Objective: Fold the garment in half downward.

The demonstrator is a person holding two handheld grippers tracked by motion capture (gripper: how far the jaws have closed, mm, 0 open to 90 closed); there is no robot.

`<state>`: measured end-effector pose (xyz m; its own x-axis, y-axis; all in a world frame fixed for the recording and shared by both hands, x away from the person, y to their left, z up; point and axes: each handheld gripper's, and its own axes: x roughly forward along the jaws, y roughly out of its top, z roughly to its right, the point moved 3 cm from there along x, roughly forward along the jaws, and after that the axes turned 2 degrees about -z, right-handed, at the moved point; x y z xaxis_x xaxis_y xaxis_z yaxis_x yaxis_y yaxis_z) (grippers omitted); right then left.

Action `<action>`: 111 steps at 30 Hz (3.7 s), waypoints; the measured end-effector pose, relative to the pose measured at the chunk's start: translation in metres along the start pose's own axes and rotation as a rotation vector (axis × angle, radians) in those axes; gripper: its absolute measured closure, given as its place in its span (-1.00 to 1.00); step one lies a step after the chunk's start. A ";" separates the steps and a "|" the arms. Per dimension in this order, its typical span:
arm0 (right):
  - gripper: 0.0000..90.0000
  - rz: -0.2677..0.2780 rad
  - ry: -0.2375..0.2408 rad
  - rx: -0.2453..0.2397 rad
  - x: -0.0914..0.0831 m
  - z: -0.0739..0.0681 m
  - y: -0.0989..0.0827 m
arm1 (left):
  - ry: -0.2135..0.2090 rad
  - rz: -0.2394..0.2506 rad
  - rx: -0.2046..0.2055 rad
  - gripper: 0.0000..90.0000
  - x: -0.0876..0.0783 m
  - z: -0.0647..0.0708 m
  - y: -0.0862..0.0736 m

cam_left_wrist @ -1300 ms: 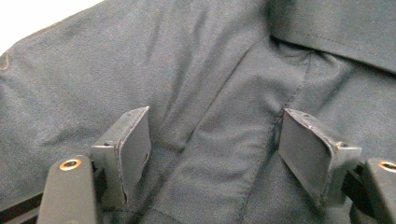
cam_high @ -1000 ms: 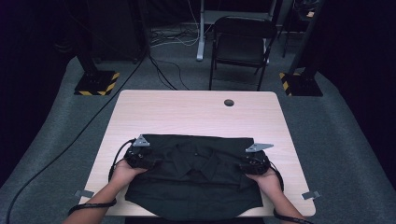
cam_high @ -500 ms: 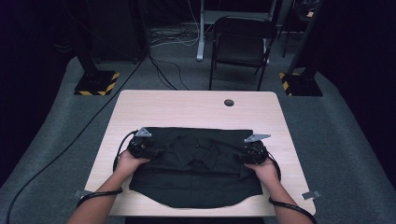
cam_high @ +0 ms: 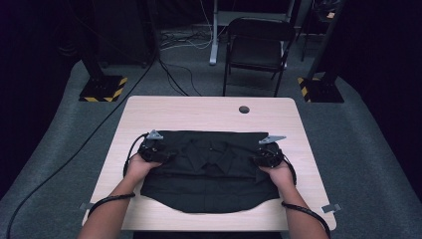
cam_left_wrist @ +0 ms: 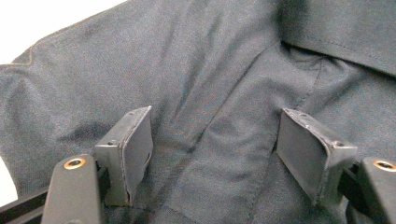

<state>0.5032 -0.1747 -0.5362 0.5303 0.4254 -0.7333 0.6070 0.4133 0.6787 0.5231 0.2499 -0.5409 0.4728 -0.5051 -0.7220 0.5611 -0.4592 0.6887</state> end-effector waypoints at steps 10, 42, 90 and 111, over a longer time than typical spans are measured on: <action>-0.01 -0.002 0.015 0.039 0.002 0.002 0.005 | -0.005 -0.018 -0.042 -0.40 0.000 -0.003 0.004; 0.66 -0.022 0.145 0.000 -0.038 0.001 -0.006 | -0.063 -0.037 -0.012 0.55 -0.038 -0.006 -0.009; 0.93 0.021 0.214 -0.133 -0.097 -0.042 -0.046 | -0.112 -0.025 0.136 0.91 -0.094 0.040 -0.049; 0.93 -0.027 0.208 -0.084 -0.081 -0.046 -0.076 | -0.102 -0.060 0.124 0.85 -0.080 0.045 -0.075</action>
<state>0.3876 -0.2036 -0.5268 0.3753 0.5667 -0.7335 0.5636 0.4887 0.6660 0.4123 0.2921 -0.5314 0.3657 -0.5425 -0.7563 0.4952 -0.5746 0.6516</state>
